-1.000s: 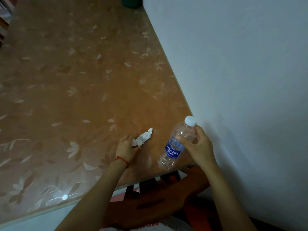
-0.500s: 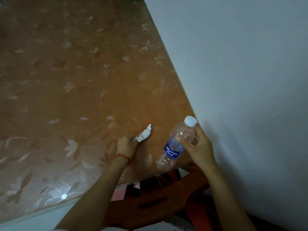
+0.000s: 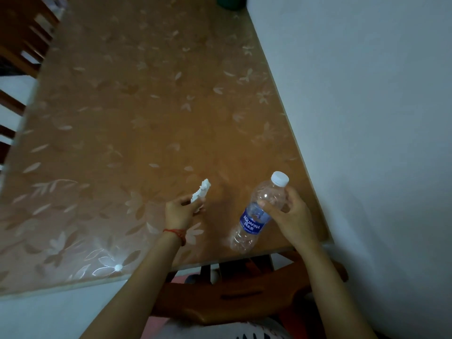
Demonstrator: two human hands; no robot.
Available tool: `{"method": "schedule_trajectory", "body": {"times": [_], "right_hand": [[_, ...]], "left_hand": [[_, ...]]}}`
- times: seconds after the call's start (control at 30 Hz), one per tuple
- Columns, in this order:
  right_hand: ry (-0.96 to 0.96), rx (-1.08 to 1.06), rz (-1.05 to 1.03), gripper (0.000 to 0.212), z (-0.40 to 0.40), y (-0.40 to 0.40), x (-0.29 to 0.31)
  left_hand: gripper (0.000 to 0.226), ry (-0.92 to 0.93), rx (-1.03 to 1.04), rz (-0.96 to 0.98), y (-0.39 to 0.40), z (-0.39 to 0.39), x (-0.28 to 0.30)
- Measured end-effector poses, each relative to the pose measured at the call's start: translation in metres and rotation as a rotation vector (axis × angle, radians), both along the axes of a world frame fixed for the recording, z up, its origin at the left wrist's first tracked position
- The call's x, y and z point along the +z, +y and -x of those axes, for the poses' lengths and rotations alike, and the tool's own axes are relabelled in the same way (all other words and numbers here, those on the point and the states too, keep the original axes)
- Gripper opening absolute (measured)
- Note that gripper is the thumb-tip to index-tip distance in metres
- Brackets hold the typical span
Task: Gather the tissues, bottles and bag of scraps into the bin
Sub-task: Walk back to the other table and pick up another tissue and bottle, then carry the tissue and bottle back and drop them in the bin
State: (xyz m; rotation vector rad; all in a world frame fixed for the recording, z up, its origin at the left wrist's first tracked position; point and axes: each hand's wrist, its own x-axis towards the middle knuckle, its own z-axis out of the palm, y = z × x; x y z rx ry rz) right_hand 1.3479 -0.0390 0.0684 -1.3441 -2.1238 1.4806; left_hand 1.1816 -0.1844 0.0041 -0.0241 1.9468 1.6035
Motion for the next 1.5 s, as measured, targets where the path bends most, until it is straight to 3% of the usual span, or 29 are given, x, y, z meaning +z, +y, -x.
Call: {"method": "schedule_trajectory", "body": {"times": [0.33,0.6,0.9,1.1,1.17,1.27,1.5], "right_hand": [[0.106,0.168,0.032,0.045,0.048,-0.031,0.007],[0.168,0.398,0.096,0.031,0.086,-0.047,0.018],[0.248,0.684,0.173,0.039,0.125,-0.082,0.020],[0.300,0.834,0.200,0.053,0.150,-0.130,0.022],[0.309,0.893,0.197,0.049,0.157,-0.150,0.023],[0.306,0.972,0.184,0.040,0.165,-0.183,0.024],[0.288,1.211,0.196,0.040,0.168,-0.288,0.023]], "left_hand": [[0.018,0.016,0.177,-0.041,-0.063,0.023,0.017],[0.023,0.061,0.448,-0.101,-0.106,0.010,0.045],[0.020,0.126,0.768,-0.064,-0.165,-0.029,0.062],[0.016,0.147,0.984,-0.080,-0.208,-0.057,0.067],[0.007,0.149,1.033,-0.077,-0.226,-0.066,0.066],[0.014,0.153,1.116,-0.077,-0.254,-0.080,0.065],[0.013,0.170,1.311,-0.092,-0.335,-0.114,0.063]]}}
